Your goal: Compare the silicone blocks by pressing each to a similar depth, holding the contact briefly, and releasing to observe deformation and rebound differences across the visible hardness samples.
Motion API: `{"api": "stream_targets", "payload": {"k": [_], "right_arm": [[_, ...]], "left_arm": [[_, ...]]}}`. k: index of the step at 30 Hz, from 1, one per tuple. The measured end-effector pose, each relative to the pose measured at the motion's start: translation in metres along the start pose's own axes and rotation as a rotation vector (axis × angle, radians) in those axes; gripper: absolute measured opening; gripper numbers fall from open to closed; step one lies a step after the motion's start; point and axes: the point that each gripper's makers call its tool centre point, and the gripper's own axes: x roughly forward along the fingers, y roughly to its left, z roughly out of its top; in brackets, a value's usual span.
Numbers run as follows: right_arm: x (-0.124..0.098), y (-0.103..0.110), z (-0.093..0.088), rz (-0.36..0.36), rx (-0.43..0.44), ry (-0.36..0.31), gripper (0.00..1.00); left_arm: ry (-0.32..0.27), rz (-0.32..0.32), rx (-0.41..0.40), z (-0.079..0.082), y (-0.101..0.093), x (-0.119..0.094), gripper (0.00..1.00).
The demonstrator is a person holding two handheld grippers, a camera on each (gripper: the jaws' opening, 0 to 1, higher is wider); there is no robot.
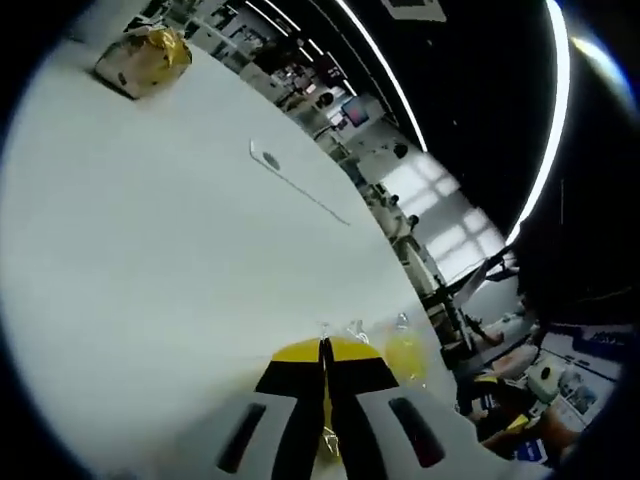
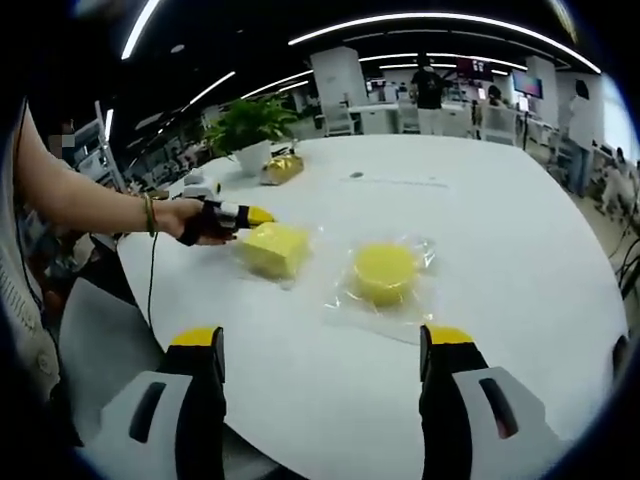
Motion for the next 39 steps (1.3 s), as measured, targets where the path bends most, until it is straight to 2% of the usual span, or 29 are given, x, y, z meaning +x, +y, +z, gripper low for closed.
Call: {"api": "stream_targets", "payload": {"k": [3,4,6,8,10,12,16,20,24,28,33,39], "right_arm": [[-0.004,0.007,0.006,0.023,0.006,-0.010,0.74],[-0.006,0.007,0.009,0.020,-0.001,-0.020,0.75],[-0.009,0.006,0.010,0.011,-0.011,-0.026,0.74],[-0.012,0.005,0.012,0.006,-0.017,-0.033,0.74],[-0.015,0.006,0.011,0.004,-0.021,-0.037,0.74],[-0.016,0.008,0.010,0.003,-0.022,-0.041,0.74],[-0.019,0.016,0.010,0.006,-0.036,-0.040,0.74],[-0.025,0.026,0.014,0.018,-0.052,-0.062,0.73],[-0.028,0.031,0.014,0.020,-0.068,-0.063,0.73],[-0.031,0.039,0.017,0.028,-0.094,-0.078,0.73],[-0.029,0.045,0.017,0.039,-0.106,-0.081,0.73],[-0.026,0.054,0.026,0.062,-0.133,-0.086,0.74]], "left_arm": [[-0.001,0.026,0.066,0.003,-0.006,-0.004,0.00],[0.013,0.060,0.135,0.003,-0.005,-0.006,0.00],[0.060,0.082,0.225,-0.003,-0.010,-0.009,0.00],[0.075,0.080,0.298,-0.005,-0.020,-0.012,0.00],[0.081,0.096,0.289,-0.007,-0.028,-0.017,0.00],[0.060,0.088,0.339,-0.004,-0.036,-0.021,0.00],[0.026,0.062,0.375,0.000,-0.056,-0.030,0.00],[0.031,0.038,0.476,-0.004,-0.079,-0.039,0.00],[0.019,0.023,0.526,-0.011,-0.100,-0.047,0.00],[0.010,-0.028,0.524,-0.020,-0.121,-0.053,0.00],[0.019,-0.054,0.581,-0.033,-0.135,-0.059,0.00],[-0.001,-0.091,0.552,-0.032,-0.148,-0.072,0.00]]}}
